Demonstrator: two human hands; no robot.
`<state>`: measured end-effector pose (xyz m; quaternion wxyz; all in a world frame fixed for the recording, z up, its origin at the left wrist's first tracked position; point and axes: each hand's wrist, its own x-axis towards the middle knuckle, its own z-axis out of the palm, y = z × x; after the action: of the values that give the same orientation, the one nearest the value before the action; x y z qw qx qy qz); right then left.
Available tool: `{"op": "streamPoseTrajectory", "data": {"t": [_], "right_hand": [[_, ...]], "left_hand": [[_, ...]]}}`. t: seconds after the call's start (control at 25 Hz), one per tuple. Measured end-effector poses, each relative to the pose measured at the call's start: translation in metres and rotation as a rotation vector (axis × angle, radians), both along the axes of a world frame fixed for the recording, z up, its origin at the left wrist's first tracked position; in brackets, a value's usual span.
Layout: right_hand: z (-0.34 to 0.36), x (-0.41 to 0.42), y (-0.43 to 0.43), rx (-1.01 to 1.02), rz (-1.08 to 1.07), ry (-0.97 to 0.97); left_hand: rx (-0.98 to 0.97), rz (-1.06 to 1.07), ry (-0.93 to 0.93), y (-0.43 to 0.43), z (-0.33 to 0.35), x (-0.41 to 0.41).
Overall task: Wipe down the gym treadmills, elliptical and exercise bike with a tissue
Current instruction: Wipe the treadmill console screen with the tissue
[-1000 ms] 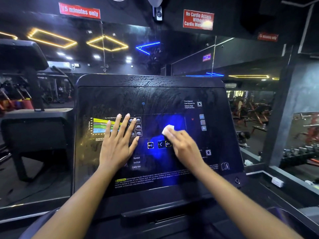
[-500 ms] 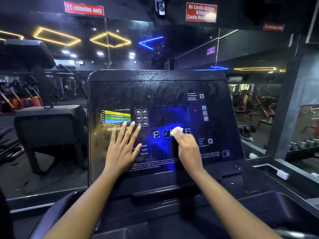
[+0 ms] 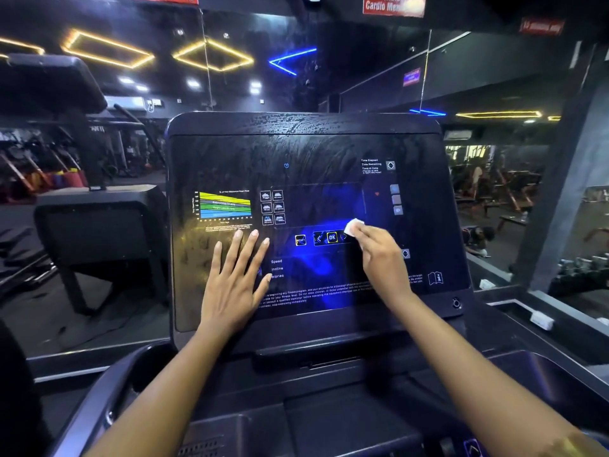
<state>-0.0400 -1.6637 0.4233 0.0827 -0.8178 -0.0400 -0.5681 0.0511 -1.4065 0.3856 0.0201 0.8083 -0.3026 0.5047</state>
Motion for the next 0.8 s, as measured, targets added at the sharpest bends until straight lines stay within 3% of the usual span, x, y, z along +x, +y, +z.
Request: {"op": "streamPoseTrajectory", "data": {"t": [0.12, 0.32, 0.4, 0.56, 0.64, 0.8], "right_hand": [[-0.026, -0.001, 0.000, -0.046, -0.024, 0.027], [-0.094, -0.041, 0.006, -0.249, 0.118, 0.179], [-0.086, -0.048, -0.006, -0.336, 0.142, 0.206], [-0.006, -0.021, -0.044, -0.246, 0.018, 0.024], [0.026, -0.001, -0.046, -0.249, -0.046, 0.031], [0.008, 0.001, -0.044, -0.225, -0.052, 0.102]], "left_hand": [[-0.005, -0.006, -0.004, 0.000, 0.000, -0.001], [-0.010, -0.007, -0.013, -0.001, -0.001, 0.000], [-0.012, -0.007, -0.009, 0.000, -0.001, 0.000], [-0.011, -0.001, -0.002, 0.000, -0.001, -0.002], [-0.008, 0.000, 0.001, 0.000, 0.000, -0.002], [-0.016, -0.002, -0.003, 0.000, -0.002, -0.001]]}}
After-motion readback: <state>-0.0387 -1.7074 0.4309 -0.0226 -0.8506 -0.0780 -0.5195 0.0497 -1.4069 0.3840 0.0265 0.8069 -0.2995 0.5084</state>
